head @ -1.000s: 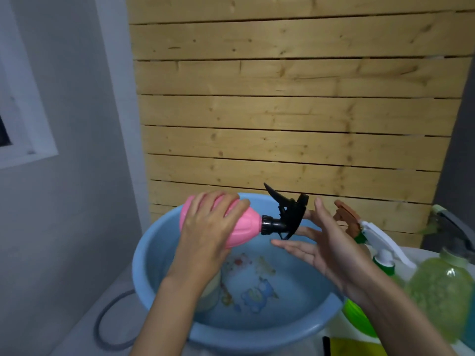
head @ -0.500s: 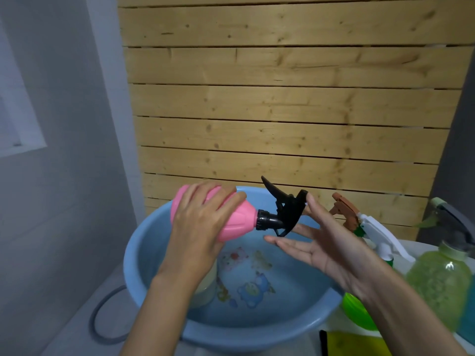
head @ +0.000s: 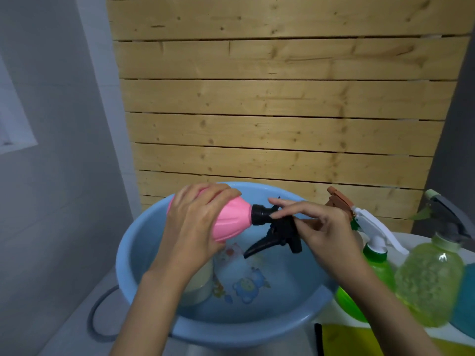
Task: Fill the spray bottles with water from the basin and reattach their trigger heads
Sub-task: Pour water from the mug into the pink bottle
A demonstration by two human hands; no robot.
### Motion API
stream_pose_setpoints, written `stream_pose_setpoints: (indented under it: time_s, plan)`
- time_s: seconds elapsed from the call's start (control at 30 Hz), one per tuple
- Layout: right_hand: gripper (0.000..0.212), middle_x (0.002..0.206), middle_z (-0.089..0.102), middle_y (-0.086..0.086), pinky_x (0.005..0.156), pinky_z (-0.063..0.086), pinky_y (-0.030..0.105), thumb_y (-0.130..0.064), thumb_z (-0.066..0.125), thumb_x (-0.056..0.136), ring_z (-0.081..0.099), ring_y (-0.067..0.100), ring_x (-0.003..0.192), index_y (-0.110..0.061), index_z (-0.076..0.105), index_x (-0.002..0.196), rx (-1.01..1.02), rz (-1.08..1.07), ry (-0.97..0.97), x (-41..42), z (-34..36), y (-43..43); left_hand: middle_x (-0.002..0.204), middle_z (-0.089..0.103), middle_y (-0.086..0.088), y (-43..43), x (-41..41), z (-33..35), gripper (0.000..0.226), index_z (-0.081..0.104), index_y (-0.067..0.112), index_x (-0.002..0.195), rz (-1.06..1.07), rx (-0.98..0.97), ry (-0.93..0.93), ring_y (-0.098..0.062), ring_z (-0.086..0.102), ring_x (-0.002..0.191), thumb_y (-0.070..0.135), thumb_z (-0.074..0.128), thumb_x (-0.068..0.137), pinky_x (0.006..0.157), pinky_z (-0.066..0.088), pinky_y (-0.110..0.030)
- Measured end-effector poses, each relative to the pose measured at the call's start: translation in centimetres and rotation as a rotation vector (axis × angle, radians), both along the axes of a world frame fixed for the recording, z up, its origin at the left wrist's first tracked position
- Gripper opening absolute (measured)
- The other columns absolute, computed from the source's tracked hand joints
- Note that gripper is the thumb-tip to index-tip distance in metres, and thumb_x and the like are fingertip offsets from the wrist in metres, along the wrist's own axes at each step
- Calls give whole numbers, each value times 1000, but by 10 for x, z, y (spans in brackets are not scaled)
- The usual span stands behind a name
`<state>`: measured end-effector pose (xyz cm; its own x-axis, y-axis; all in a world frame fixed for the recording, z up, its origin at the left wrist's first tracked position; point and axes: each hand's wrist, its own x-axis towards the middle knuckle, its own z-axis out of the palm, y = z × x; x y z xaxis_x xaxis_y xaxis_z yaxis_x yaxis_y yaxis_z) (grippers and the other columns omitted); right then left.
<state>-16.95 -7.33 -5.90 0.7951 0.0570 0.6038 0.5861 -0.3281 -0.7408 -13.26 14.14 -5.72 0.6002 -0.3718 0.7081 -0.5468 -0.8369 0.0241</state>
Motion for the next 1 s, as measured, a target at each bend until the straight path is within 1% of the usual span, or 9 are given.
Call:
stream_pose_setpoints:
  time_s: [0.13, 0.2, 0.3, 0.37, 0.43, 0.53, 0.63, 0.8, 1.0]
  plan:
    - [53, 135, 49, -25, 89, 42, 6, 13, 41, 90, 45, -10, 124, -23, 79, 86, -4, 45, 63, -1, 3, -1, 116, 62, 7, 1, 0, 0, 91, 60, 25, 117, 25, 6, -11, -19, 49, 105, 22, 90, 31, 88, 29, -29]
    - [45, 135, 45, -25, 89, 44, 6, 11, 46, 90, 36, -11, 130, -22, 77, 92, 46, 91, 117, -3, 3, 1, 116, 62, 6, 3, 2, -3, 93, 60, 25, 117, 40, 31, -24, -19, 48, 106, 20, 90, 30, 90, 28, -30]
    - [49, 125, 55, -22, 94, 50, 21, 17, 58, 83, 58, 5, 118, -21, 65, 113, 136, 147, 123, -2, 2, 1, 117, 62, 5, 3, 3, -3, 92, 59, 24, 118, 40, 22, -36, -20, 48, 107, 19, 90, 31, 92, 27, -30]
    - [64, 123, 61, -7, 92, 51, 22, 20, 61, 80, 67, 11, 104, -26, 54, 125, 164, 172, 129, 1, 0, -3, 116, 62, 4, 3, 3, -3, 93, 59, 24, 118, 30, 14, -39, -20, 49, 106, 19, 90, 30, 91, 27, -30]
    - [71, 117, 66, 1, 93, 50, 20, 20, 62, 79, 67, 9, 104, -28, 50, 130, 117, 138, 127, 3, -2, -5, 116, 62, 4, 2, 3, -5, 95, 59, 23, 118, 29, 32, -36, -20, 49, 107, 20, 91, 29, 92, 27, -31]
    - [53, 110, 69, -7, 94, 49, 19, 6, 73, 77, 63, 0, 104, -26, 63, 118, -72, -54, 75, 6, -6, -3, 117, 62, 5, 2, 4, -6, 94, 59, 24, 119, 25, 50, -35, -22, 51, 107, 20, 91, 31, 94, 27, -31]
    - [40, 104, 67, -19, 73, 40, 6, -11, 80, 73, 55, -3, 85, -32, 70, 106, -242, -258, -35, 5, -6, -2, 118, 61, 5, 3, 4, -6, 90, 59, 24, 120, 19, 49, -35, -22, 52, 108, 21, 89, 35, 94, 28, -32]
    - [38, 111, 64, -21, 60, 42, 7, 2, 73, 78, 60, 12, 55, -32, 69, 93, -106, -218, -12, 1, -5, 0, 118, 61, 6, 2, 4, -7, 87, 58, 26, 119, 10, 18, -18, -23, 52, 107, 23, 86, 37, 91, 29, -30]
    - [34, 113, 67, -11, 78, 47, 8, 9, 59, 82, 68, 4, 86, -20, 73, 91, -18, -161, 25, 1, -6, 3, 117, 61, 6, 2, 6, -8, 87, 58, 25, 119, 22, 24, -23, -22, 51, 106, 23, 87, 37, 89, 28, -31]
